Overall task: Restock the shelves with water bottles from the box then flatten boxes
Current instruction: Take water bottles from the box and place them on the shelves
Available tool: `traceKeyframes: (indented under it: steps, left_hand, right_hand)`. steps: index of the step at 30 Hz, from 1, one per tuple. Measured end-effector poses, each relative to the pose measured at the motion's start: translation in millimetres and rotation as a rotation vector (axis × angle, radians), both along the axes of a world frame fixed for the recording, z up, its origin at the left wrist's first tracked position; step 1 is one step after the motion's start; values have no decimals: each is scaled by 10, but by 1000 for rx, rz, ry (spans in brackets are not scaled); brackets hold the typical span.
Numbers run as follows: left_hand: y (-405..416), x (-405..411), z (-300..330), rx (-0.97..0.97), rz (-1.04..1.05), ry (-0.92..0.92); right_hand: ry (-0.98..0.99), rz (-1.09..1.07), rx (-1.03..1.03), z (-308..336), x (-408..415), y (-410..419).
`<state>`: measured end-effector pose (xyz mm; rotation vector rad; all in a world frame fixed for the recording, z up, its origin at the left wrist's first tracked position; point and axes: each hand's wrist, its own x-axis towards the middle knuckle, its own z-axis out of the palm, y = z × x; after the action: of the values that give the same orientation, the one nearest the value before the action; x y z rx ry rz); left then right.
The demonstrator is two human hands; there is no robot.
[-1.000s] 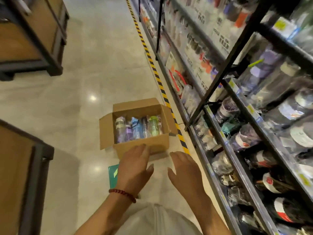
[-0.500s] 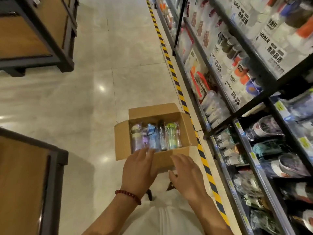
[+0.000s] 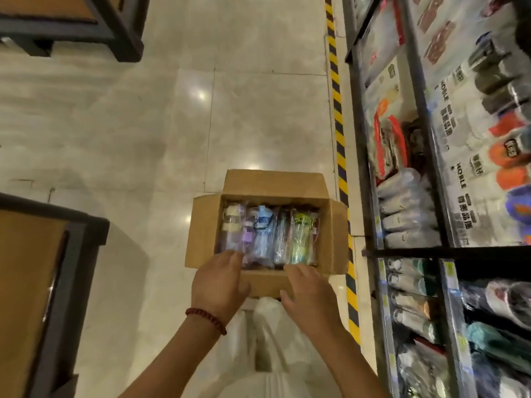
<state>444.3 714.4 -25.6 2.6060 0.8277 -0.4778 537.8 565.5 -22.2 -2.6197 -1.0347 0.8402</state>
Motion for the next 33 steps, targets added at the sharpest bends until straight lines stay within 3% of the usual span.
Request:
traceKeyframes:
  steps: [4,14,19,22,25,30,33]
  left_hand:
    - [226,340,-650,-12,56,66]
    - [823,732,-2889,-75,127,240]
    - [978,737,-3911,-123,253,349]
    - [993,716,-4332,-151,412,284]
    - [915,728,-4590,-86,482,233]
    - [831,781,-4797,69,587,154]
    - [819,857,-4832,79,641,154]
  right_hand:
    - [66,85,-118,-689,509,281]
    - [144,-39,-362,-3175,1272,532]
    - [263,-234,-526,-4195,1382,284]
    - [293,-411,-599,-4625,1443,150]
    - [328,-534,-589,-4913,1520,52]
    - [531,-887,-390,-5285,1542,5]
    - [550,-958,-334,-5343,1566,-9]
